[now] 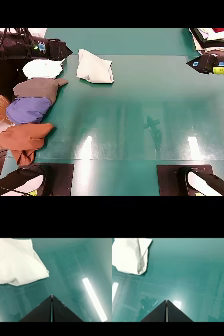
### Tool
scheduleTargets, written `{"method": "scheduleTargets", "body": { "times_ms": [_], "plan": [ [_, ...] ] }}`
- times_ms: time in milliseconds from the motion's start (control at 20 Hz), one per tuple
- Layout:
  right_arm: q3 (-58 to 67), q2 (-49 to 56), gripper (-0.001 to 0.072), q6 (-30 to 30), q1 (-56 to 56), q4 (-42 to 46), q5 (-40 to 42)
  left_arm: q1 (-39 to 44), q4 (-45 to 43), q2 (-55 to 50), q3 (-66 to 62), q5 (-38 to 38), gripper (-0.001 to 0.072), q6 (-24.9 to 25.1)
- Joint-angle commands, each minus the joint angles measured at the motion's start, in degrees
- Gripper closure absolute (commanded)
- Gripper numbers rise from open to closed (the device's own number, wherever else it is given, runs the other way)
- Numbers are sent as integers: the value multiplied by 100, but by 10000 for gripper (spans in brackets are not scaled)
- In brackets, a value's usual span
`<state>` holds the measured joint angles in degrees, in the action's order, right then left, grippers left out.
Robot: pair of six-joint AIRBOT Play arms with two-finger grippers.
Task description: Fold the shirts.
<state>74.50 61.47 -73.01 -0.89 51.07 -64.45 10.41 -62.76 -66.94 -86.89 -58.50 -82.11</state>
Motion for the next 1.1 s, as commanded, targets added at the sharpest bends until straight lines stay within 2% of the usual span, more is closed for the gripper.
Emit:
{"method": "scheduleTargets", "body": {
  "times_ms": [0, 700, 750, 800, 850, 1050],
  "plan": [
    [4, 0, 697, -2, 2, -2, -2, 0, -2, -9, 0, 2, 683, 2],
    [-35, 96, 697, -2, 17, -57, -2, 0, 188, -11, 13, 232, 681, 9],
    [-33, 96, 697, -2, 17, -55, 2, 2, 129, -59, 20, 420, 495, 9],
    [-33, 98, 697, -2, 17, -55, 20, 0, -11, -153, 26, 632, 169, -4],
    [-33, 96, 697, -2, 17, -55, 15, 0, -177, -313, 37, 809, 127, -61],
    [-33, 96, 697, -2, 17, -55, -70, -17, -479, -1545, 35, 1327, 127, -66]
  ]
}}
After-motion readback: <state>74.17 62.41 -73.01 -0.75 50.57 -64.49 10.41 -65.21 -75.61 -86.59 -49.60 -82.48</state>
